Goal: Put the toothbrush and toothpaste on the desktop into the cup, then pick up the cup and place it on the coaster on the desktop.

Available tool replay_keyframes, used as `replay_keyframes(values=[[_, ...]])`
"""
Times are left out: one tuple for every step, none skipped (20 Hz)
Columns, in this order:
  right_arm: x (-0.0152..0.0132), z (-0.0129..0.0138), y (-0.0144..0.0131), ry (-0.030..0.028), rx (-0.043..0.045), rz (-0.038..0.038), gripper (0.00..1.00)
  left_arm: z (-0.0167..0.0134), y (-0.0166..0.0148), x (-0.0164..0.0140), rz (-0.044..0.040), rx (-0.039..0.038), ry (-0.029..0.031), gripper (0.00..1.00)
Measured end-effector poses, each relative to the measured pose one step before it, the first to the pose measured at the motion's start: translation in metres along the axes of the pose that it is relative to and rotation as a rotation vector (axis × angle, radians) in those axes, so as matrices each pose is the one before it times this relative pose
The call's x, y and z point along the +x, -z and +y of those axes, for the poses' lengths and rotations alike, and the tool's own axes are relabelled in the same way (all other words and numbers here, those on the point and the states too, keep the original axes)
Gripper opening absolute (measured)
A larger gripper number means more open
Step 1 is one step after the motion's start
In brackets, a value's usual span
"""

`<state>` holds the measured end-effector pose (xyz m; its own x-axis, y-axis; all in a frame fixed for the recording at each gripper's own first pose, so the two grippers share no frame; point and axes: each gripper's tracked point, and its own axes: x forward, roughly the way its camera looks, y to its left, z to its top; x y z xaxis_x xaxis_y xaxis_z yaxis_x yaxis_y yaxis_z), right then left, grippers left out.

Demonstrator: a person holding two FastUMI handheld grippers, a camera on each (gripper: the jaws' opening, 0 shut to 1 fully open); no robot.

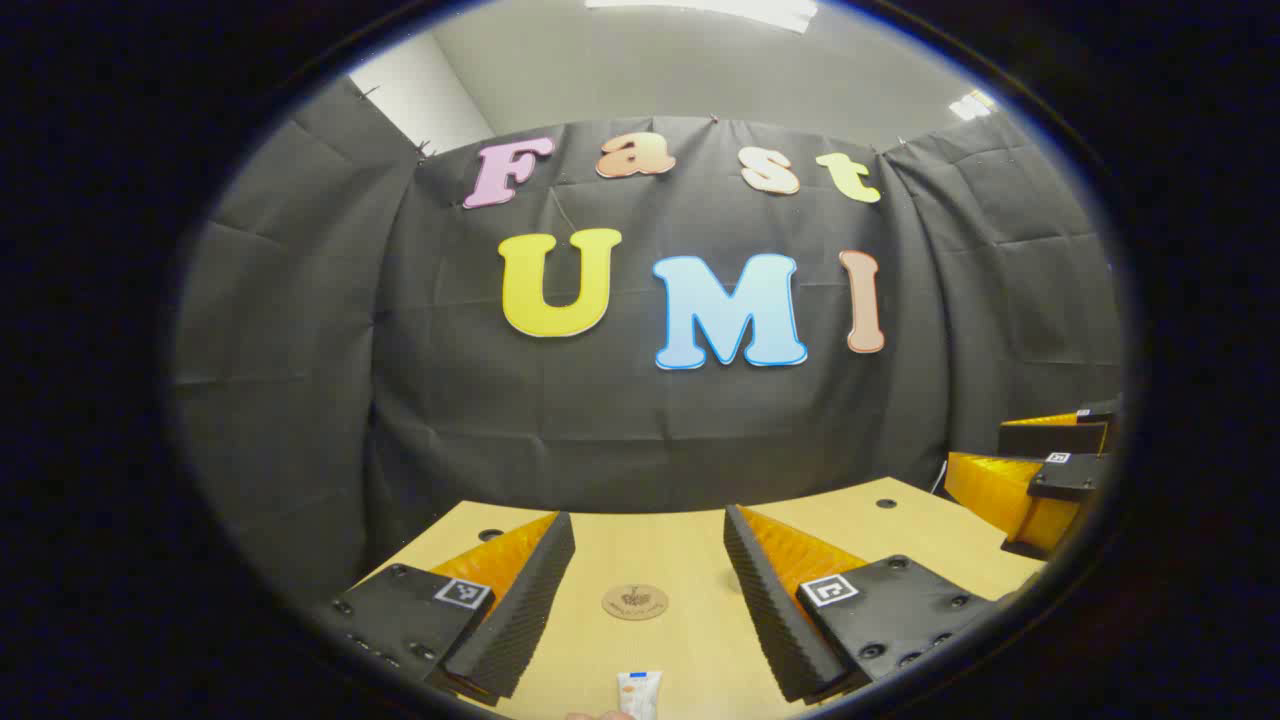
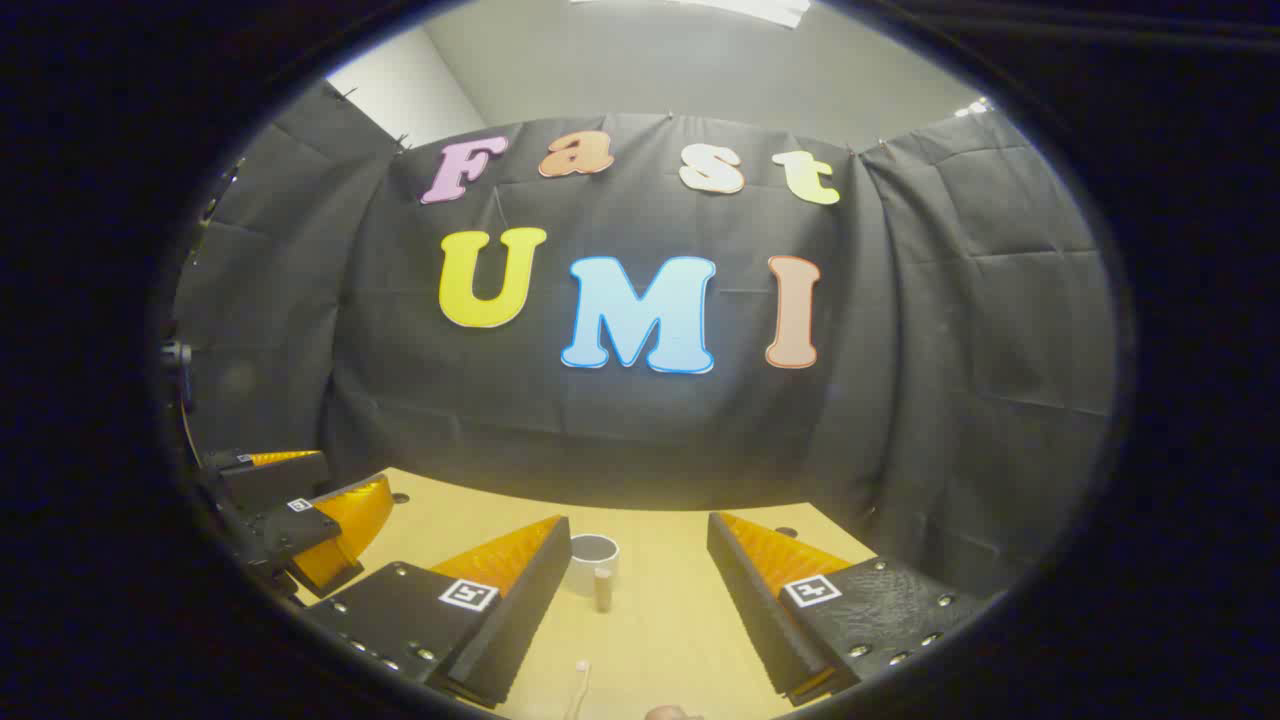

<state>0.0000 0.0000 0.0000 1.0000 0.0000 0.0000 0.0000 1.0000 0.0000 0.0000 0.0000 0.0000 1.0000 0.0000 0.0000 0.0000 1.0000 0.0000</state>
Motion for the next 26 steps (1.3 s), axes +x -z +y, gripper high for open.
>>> replay_keyframes(values=[[-0.00014, 0.00139, 0.00210, -0.00579, -0.00050, 0.01001, 0.88, -0.00051, 0.00086, -0.00129, 0.00563, 0.00483, -0.00257, 0.96], [-0.00080, 0.00110, 0.00193, -0.00455, 0.00061, 0.00486, 0.88, 0.00044, 0.00185, 0.00017, 0.00547, 0.00381, -0.00217, 0.96], [-0.00014, 0.00074, 0.00133, -0.00082, -0.00002, 0.00595, 0.88, -0.00121, 0.00199, -0.00036, 0.00593, 0.00054, 0.00011, 0.96], [-0.00067, -0.00003, 0.00183, -0.00420, 0.00055, 0.00484, 0.88, -0.00030, 0.00157, -0.00003, 0.00525, -0.00189, -0.00163, 0.96], [0.00009, 0.00015, 0.00035, -0.00251, 0.00084, 0.00347, 0.88, -0.00001, 0.00002, -0.00036, 0.00131, -0.00406, -0.00199, 0.96], [0.00042, 0.00107, 0.00110, -0.00165, 0.00107, 0.00202, 0.88, -0.00025, 0.00077, 0.00059, 0.00551, -0.00159, -0.00042, 0.96], [-0.00001, 0.00013, -0.00046, 0.00013, 0.00116, 0.00226, 0.88, 0.00032, 0.00194, -0.00031, 0.00552, -0.00093, -0.00036, 0.96], [0.00067, -0.00006, 0.00171, -0.00071, 0.00256, 0.00580, 0.88, -0.00096, 0.00070, 0.00076, 0.00544, -0.00098, 0.00236, 0.96], [0.00057, 0.00063, 0.00061, -0.00323, 0.00462, 0.00721, 0.88, -0.00162, 0.00264, -0.00007, 0.00394, -0.00425, 0.00361, 0.96], [0.00031, 0.00062, 0.00223, -0.00048, 0.00444, 0.00832, 0.88, -0.00127, 0.00152, -0.00012, 0.00707, -0.00180, 0.00262, 0.96], [0.00118, -0.00080, 0.00198, 0.00100, 0.00403, 0.01161, 0.88, 0.00034, 0.00119, 0.00199, 0.00642, 0.00115, 0.00317, 0.96], [0.00163, -0.00088, 0.00515, 0.00233, 0.00444, 0.02237, 0.88, -0.00110, 0.00158, 0.00088, 0.00596, 0.00348, 0.00332, 0.96], [0.00132, 0.00100, 0.00485, -0.00209, 0.00246, 0.02089, 0.88, -0.00139, 0.00409, 0.00035, 0.01410, 0.00437, 0.00768, 0.96], [0.00105, 0.00052, 0.00565, -0.00037, -0.00018, 0.02434, 0.88, 0.00007, 0.00771, 0.00115, 0.02448, 0.00651, 0.00011, 0.96], [0.00214, -0.00111, 0.00803, 0.00138, -0.00419, 0.03268, 0.88, 0.00163, 0.00782, 0.00149, 0.02281, 0.00171, -0.00144, 0.92], [0.00241, 0.00080, 0.00703, -0.00173, -0.00542, 0.02835, 0.88, 0.00032, 0.00434, 0.00245, 0.01830, -0.00372, -0.00168, 0.96], [0.00235, 0.00220, 0.00722, -0.00353, -0.00400, 0.03097, 0.88, 0.00067, 0.00737, 0.00205, 0.02834, -0.00776, -0.00005, 0.96], [0.00263, 0.00027, 0.00718, -0.00216, -0.00032, 0.03315, 0.88, -0.00177, 0.00953, 0.00314, 0.03357, -0.01132, 0.00980, 1.00], [0.00207, 0.00211, 0.00794, -0.00772, 0.00271, 0.03260, 0.88, -0.00074, 0.00922, 0.00266, 0.03465, -0.01229, -0.00134, 0.96], [0.00250, 0.00341, 0.00794, -0.00971, 0.00537, 0.03170, 0.88, 0.00000, 0.00828, 0.00391, 0.03283, -0.01214, 0.00983, 0.96], [0.00237, 0.00137, 0.00703, -0.00408, 0.00806, 0.03077, 0.88, -0.00250, 0.00919, 0.00301, 0.03465, -0.01072, 0.00178, 0.96], [0.00372, 0.00206, 0.00695, -0.00605, 0.00918, 0.03313, 0.88, 0.00067, 0.00832, 0.00405, 0.03495, -0.00647, 0.00331, 0.96], [0.00396, 0.00209, 0.00515, -0.00369, 0.00553, 0.02643, 0.89, -0.00043, 0.00834, 0.00456, 0.03513, -0.00118, -0.00129, 0.96], [0.00390, -0.00052, 0.00722, -0.00003, 0.00445, 0.03075, 0.89, 0.00262, 0.00797, 0.00535, 0.03716, 0.00131, -0.01071, 0.96], [0.00437, 0.00191, 0.00528, -0.00399, 0.00373, 0.03045, 0.89, 0.00279, 0.00795, 0.00399, 0.03470, -0.00032, -0.00593, 0.96], [0.00483, 0.00385, 0.00648, -0.00483, 0.00389, 0.03148, 0.89, 0.00040, 0.00699, 0.00618, 0.03660, -0.00138, -0.00278, 0.96]])
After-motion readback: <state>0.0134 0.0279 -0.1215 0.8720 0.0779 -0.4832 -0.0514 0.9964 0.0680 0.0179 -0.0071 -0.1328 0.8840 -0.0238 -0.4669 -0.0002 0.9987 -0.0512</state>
